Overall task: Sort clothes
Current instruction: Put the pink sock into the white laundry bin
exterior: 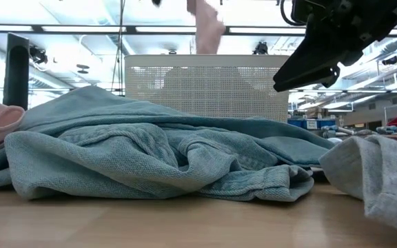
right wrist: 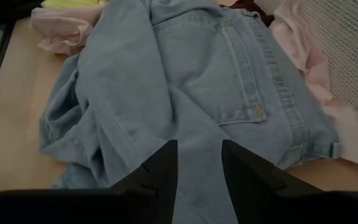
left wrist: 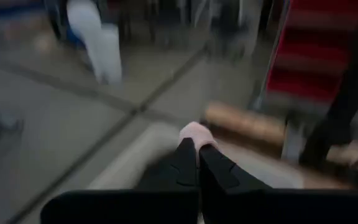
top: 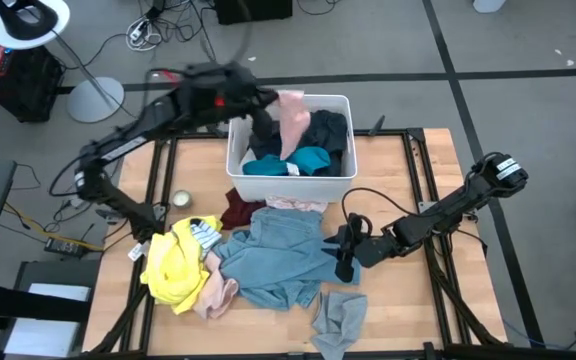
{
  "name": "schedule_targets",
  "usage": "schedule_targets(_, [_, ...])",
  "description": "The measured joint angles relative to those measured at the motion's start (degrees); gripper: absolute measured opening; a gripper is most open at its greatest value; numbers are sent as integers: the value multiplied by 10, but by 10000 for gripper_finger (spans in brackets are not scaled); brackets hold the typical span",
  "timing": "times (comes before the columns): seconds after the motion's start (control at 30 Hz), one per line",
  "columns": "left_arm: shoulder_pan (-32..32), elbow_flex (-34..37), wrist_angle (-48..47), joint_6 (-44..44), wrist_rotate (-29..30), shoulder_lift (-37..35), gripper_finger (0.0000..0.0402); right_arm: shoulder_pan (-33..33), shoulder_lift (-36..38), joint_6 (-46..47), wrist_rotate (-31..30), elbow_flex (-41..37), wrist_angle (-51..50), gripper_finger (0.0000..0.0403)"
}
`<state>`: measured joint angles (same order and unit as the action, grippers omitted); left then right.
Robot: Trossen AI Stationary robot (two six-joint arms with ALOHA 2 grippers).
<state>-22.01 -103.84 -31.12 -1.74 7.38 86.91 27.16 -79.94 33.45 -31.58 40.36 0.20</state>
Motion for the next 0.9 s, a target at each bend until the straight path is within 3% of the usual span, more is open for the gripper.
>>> schedule_targets(0.17, [-21, 1, -58, -9, -33, 69, 1, 1, 0, -1, -3, 0, 0, 126])
schedule_targets(0.5, [-41, 1, -61, -88, -54, 212, 8, 0, 0, -3, -5, 0, -4, 126])
schedule_targets(0.6, [-58, 1, -79, -123, -79, 249, 29, 0, 0, -7, -5, 0, -9, 126])
schedule_targets(0.9, [-94, 0, -125, -156, -250, 345, 136, -1, 0, -7, -5, 0, -13, 126])
